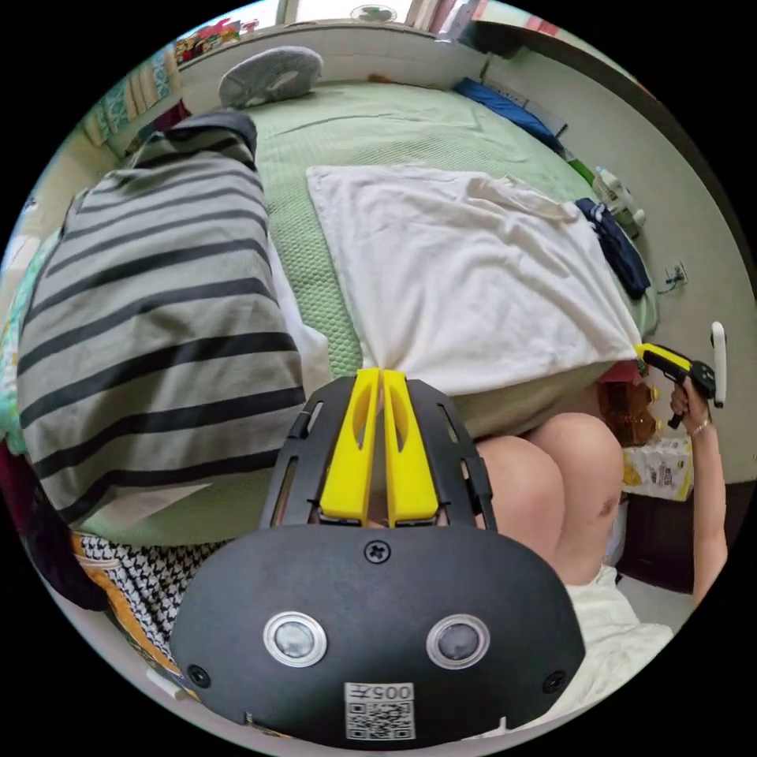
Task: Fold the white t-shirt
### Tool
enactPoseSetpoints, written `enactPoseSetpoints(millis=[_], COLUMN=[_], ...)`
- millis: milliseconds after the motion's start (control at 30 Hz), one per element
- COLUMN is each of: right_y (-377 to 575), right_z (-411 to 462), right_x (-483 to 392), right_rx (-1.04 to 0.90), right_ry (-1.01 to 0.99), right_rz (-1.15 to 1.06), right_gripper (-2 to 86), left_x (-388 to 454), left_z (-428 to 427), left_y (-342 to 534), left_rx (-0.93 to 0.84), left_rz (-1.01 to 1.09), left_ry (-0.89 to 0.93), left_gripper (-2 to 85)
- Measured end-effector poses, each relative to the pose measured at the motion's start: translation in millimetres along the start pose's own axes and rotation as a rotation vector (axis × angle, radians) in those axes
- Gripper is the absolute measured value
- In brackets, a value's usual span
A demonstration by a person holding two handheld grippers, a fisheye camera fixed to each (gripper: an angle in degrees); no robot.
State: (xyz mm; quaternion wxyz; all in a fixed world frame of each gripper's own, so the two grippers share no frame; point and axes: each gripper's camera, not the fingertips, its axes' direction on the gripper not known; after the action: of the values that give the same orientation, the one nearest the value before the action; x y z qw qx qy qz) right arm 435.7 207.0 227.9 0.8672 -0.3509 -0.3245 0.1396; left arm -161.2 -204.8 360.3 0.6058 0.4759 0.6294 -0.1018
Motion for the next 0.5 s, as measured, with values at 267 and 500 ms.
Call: enactPoseSetpoints(millis=[267, 500], right_y=[13, 14], right_z=[13, 17], right_x=[-4, -9], right_rx=[-0.018, -0.092], right_ry=[0.005, -0.161], right_rz=[0.023, -0.013], right_gripper=[-1.6, -0.5], left_x=[21, 32], left_z=[24, 39], left_y=[36, 57], left_rx=[-0.078, -0.120], left_rz=[0.054, 0.036], left_ry=[0.055, 0.058], left_gripper=[0.3, 0.0])
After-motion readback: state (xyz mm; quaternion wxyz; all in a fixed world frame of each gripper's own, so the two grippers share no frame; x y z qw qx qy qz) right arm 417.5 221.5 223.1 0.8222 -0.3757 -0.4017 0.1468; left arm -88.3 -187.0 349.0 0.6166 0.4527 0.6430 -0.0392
